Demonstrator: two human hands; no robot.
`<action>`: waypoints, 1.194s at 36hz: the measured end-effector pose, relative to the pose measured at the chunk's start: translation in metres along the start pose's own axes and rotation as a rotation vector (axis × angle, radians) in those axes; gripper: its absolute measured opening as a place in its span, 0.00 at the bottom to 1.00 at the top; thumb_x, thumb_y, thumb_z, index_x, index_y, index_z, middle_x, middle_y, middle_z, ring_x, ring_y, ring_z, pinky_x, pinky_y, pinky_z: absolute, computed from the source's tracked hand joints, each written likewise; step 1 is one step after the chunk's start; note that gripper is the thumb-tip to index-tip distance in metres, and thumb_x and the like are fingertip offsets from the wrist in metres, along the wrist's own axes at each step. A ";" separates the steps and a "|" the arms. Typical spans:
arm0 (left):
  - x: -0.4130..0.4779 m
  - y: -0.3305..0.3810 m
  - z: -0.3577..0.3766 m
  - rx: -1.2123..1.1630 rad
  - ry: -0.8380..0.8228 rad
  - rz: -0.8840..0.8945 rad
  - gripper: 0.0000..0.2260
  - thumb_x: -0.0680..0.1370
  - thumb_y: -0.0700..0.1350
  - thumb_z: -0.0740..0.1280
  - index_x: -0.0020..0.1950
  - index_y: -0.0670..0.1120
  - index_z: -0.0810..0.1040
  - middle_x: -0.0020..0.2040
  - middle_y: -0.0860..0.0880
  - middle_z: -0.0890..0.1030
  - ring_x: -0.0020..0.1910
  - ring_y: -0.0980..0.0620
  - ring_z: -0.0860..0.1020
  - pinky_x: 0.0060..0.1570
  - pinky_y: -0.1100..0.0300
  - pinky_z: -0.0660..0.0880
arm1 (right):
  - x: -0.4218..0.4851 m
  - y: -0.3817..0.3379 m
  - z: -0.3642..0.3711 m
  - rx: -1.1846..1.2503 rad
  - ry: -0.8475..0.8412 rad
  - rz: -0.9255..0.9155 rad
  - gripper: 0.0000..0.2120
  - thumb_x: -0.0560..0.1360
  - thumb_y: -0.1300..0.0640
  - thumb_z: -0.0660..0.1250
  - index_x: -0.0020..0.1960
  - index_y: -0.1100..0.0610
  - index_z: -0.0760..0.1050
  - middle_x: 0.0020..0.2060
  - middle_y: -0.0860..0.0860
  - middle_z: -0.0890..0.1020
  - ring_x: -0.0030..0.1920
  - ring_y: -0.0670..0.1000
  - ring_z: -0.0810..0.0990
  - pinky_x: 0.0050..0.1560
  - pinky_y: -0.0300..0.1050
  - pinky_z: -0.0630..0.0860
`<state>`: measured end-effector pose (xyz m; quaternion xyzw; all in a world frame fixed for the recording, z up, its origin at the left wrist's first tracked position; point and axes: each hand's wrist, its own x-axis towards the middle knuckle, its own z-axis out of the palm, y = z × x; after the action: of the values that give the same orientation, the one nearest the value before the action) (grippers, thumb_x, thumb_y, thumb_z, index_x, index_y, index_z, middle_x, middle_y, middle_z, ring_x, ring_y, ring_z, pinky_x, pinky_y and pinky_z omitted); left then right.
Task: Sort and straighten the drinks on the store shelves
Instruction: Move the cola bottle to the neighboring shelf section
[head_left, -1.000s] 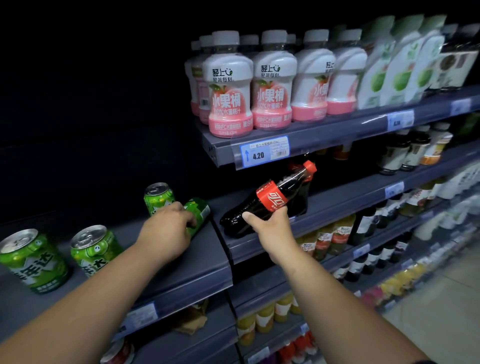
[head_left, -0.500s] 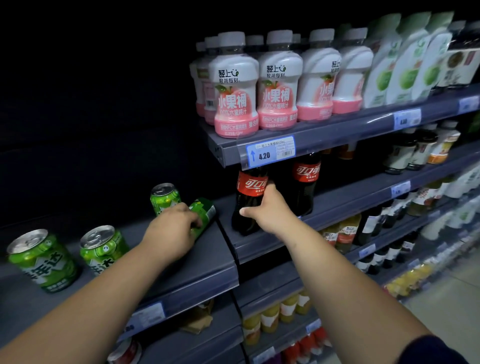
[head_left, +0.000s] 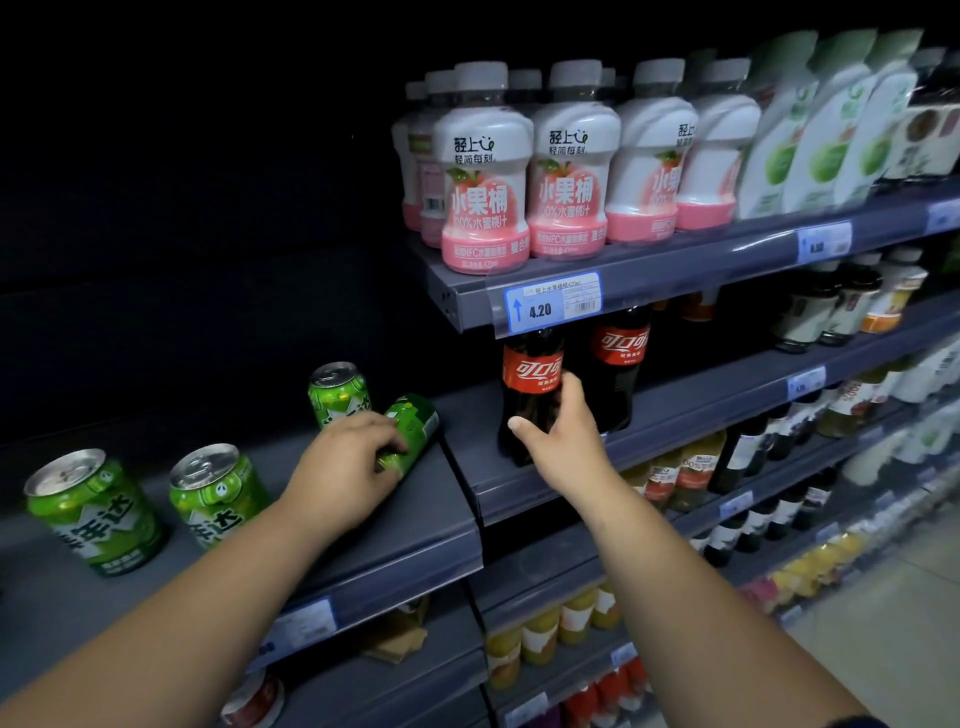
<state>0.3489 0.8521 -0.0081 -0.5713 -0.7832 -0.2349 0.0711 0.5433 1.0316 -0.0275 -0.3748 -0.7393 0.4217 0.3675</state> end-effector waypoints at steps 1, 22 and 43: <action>-0.002 -0.001 0.001 -0.027 0.011 0.000 0.13 0.66 0.39 0.79 0.49 0.49 0.85 0.58 0.49 0.82 0.57 0.45 0.79 0.60 0.57 0.71 | -0.003 0.001 0.001 0.023 0.023 -0.001 0.35 0.73 0.55 0.75 0.74 0.50 0.61 0.66 0.50 0.75 0.66 0.52 0.75 0.68 0.52 0.72; -0.027 0.001 0.006 -0.102 0.102 -0.044 0.15 0.69 0.48 0.80 0.54 0.50 0.83 0.62 0.50 0.81 0.61 0.47 0.76 0.62 0.56 0.67 | -0.016 0.015 0.003 -0.012 0.065 -0.076 0.38 0.77 0.49 0.72 0.80 0.46 0.55 0.75 0.49 0.68 0.73 0.51 0.69 0.72 0.53 0.69; -0.138 -0.047 -0.101 -0.092 0.578 -0.110 0.10 0.73 0.47 0.68 0.51 0.46 0.83 0.56 0.50 0.79 0.57 0.53 0.77 0.61 0.65 0.70 | -0.114 -0.080 0.115 0.012 -0.324 -0.550 0.18 0.74 0.47 0.68 0.62 0.39 0.67 0.60 0.30 0.67 0.60 0.37 0.70 0.60 0.37 0.69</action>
<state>0.3360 0.6770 0.0144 -0.4401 -0.7487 -0.4266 0.2525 0.4762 0.8643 -0.0247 -0.0868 -0.8593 0.3652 0.3474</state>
